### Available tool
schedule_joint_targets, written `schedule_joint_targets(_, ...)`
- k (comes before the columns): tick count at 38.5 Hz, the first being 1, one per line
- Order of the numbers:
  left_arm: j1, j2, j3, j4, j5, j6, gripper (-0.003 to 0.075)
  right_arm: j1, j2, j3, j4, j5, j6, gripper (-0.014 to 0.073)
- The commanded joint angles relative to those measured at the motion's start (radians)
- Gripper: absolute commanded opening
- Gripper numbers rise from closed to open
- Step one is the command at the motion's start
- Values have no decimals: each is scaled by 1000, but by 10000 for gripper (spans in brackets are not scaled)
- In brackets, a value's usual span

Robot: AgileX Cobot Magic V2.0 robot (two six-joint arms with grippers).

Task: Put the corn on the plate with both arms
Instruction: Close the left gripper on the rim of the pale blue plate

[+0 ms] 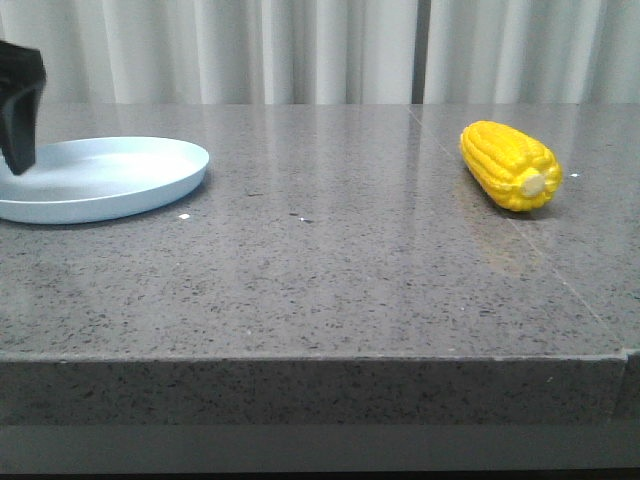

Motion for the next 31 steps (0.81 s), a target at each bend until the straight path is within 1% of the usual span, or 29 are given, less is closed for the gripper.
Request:
schedule_joint_targets(1,-3,7,-52,-4,-2,-3,669,-7,10,-36,-3,-90,-10,647)
schedule_joint_targets(19,-3,33,-55,-21,-7,-3,661,-7,10,-36,-3,-90,-10,647)
schedule_joint_targets(21,-3,33,-55,-21,-5,-3,631,-7,10,-36,-3,-90,-10,647)
schedule_joint_targets(24,-3,33,-55,-21,0,-3,554,-7,10,-36,-3,-90,-10,647)
schedule_joint_targets(28,-3,33,-55,-21,4,-3,383,-7,10,-36,-3,-90,-10,647)
schedule_joint_targets(31,-3,33,-55,-21,4,-3,270,-7,10,-36,-3,-90,-10,647)
